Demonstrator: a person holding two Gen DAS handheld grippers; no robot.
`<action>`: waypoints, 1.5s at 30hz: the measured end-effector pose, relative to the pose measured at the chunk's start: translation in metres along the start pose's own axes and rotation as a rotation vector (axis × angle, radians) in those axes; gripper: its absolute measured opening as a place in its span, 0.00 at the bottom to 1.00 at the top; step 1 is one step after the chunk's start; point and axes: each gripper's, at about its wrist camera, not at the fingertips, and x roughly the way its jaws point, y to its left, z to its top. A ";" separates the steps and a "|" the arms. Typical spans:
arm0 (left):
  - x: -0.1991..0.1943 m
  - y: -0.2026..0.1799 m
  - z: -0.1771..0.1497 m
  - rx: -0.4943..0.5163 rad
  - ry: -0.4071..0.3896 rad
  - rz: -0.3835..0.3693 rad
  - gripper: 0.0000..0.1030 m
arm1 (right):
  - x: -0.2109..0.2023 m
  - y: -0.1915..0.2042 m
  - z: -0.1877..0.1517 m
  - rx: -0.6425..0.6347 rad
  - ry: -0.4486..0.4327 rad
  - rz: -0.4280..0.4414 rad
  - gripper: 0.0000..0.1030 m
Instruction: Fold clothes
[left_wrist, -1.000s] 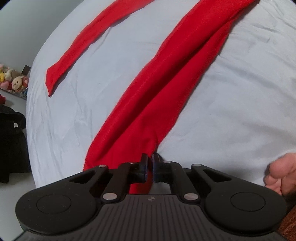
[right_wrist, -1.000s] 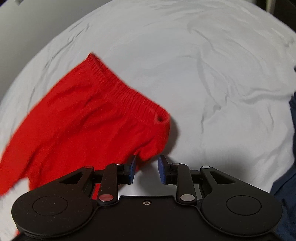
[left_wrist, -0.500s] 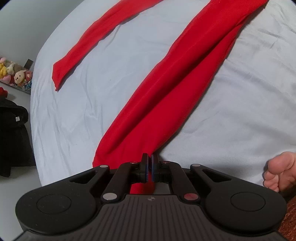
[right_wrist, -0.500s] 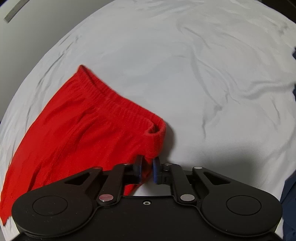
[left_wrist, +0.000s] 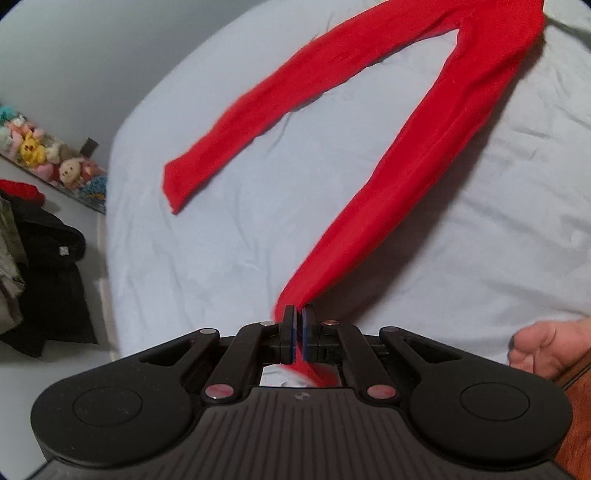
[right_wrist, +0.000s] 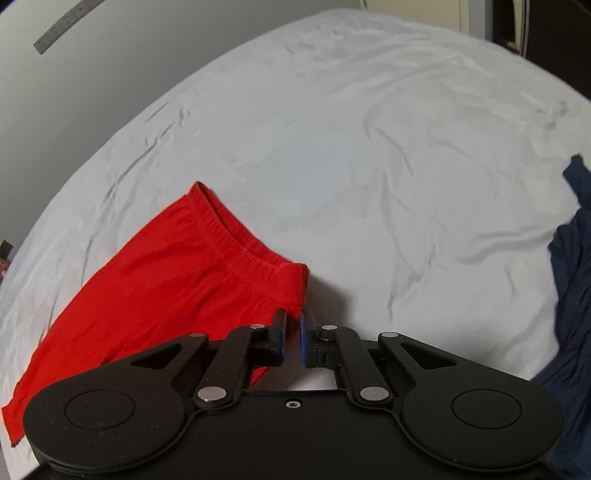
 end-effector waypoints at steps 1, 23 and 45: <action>0.001 -0.003 -0.002 0.012 0.004 -0.003 0.02 | -0.001 0.001 -0.001 -0.009 -0.003 -0.007 0.05; 0.029 -0.024 -0.009 0.005 0.042 -0.217 0.09 | 0.029 -0.017 -0.053 -0.036 0.164 0.039 0.11; 0.087 -0.039 0.035 -0.117 0.025 -0.208 0.15 | 0.055 0.028 -0.084 -0.027 0.202 0.074 0.03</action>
